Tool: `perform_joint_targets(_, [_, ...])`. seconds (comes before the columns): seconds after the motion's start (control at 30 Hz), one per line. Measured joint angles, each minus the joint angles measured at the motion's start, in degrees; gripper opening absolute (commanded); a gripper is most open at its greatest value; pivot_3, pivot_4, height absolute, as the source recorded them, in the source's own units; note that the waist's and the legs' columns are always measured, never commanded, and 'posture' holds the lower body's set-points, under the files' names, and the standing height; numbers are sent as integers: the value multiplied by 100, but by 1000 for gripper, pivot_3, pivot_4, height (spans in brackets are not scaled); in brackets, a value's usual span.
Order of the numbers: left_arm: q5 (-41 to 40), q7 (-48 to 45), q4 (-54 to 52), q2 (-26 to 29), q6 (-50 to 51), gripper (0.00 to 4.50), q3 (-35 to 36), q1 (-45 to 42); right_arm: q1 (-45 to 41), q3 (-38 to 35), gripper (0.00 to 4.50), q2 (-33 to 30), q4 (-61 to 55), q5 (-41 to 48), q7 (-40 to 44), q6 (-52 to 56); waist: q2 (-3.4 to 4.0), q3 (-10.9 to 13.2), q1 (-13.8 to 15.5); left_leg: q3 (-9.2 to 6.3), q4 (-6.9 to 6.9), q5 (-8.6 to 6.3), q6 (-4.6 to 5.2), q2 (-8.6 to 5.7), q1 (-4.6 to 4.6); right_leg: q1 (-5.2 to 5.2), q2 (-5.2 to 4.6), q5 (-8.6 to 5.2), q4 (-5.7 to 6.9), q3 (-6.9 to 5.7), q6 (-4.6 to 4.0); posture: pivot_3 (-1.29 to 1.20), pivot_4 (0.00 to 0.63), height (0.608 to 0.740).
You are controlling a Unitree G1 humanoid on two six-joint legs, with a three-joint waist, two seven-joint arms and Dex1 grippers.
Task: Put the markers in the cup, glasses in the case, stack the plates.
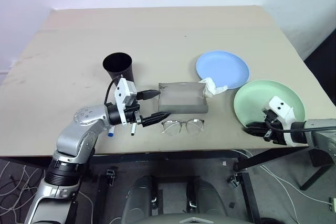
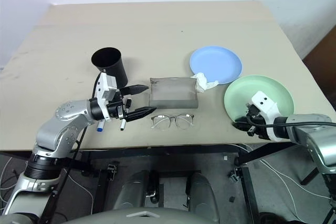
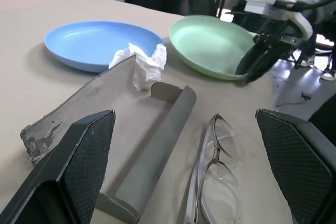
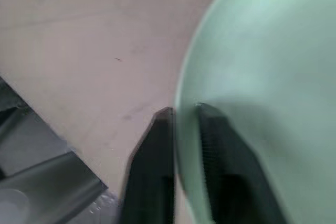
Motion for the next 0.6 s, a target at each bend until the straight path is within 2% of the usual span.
perform_joint_targets(0.07, [-1,4,-2,-11,1,4500,0,2,-25,-25,23,-15,-8,-5,7,-28,-22,-8,-23,-2,2,-6,-10,3,10,-2,1,1,0,-1,0,0,150,701])
perform_joint_targets(0.3, [-8,96,-2,-71,0,4500,45,4,-21,-133,23,-48,-39,6,-31,72,-20,-8,-8,-3,3,-7,-11,2,5,-9,-3,8,-3,0,-3,0,150,701])
perform_joint_targets(0.43, [-11,95,-2,-88,0,4500,46,4,-81,-367,23,-143,-105,33,-47,206,-16,-6,13,-1,4,-6,-10,0,-3,-10,-4,8,-4,2,-3,0,150,701])
perform_joint_targets(0.6, [-21,75,-1,-88,0,4500,61,3,118,-995,23,-520,-252,13,5,287,-13,-4,51,-1,2,-7,-8,-2,-7,-14,-6,8,-12,1,-3,0,150,701])
